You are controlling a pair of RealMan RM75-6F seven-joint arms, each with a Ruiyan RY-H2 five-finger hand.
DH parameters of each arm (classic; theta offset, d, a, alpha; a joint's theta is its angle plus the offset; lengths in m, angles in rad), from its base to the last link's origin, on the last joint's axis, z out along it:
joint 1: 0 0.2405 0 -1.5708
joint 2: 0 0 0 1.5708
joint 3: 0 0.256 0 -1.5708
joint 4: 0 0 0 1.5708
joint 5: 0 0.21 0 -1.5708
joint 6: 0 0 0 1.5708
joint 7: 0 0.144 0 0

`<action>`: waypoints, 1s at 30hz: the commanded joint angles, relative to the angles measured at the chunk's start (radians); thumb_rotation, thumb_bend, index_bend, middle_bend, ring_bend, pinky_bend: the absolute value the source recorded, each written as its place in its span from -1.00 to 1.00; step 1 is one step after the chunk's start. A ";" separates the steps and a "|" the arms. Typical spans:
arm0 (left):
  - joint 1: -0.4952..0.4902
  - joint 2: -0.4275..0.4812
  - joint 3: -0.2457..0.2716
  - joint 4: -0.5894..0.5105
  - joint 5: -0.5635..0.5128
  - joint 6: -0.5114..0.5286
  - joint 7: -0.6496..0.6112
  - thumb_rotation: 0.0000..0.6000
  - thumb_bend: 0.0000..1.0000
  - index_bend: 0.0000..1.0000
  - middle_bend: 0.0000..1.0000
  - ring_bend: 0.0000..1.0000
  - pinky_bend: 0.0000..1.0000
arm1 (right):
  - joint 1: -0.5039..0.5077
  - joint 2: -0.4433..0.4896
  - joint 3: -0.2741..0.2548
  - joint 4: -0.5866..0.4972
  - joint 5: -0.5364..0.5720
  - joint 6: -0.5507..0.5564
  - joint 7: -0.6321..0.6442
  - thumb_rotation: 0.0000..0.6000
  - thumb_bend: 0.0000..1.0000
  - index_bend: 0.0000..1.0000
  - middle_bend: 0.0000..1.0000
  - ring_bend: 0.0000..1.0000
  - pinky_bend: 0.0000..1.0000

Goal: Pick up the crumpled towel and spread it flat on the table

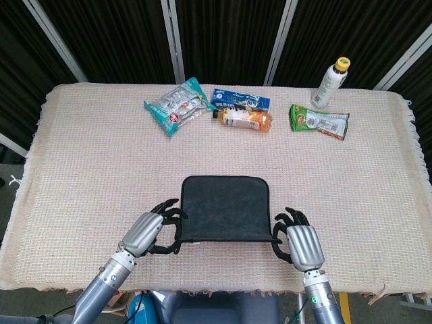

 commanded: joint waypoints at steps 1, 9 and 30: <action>0.004 -0.001 0.001 0.004 -0.006 -0.006 -0.003 1.00 0.05 0.30 -0.41 -0.84 -0.73 | -0.003 -0.003 -0.003 0.004 0.002 -0.005 0.001 1.00 0.00 0.44 -0.33 -0.70 -0.67; 0.014 -0.027 0.023 0.030 -0.024 -0.045 0.001 1.00 0.05 0.28 -0.42 -0.84 -0.73 | -0.018 -0.016 -0.015 0.022 0.005 -0.026 0.011 1.00 0.01 0.44 -0.34 -0.70 -0.67; 0.011 -0.051 0.023 0.075 -0.062 -0.158 -0.043 1.00 -0.16 -0.04 -0.54 -0.84 -0.73 | -0.033 0.029 -0.026 0.035 0.036 -0.115 0.089 1.00 0.01 -0.11 -0.45 -0.80 -0.76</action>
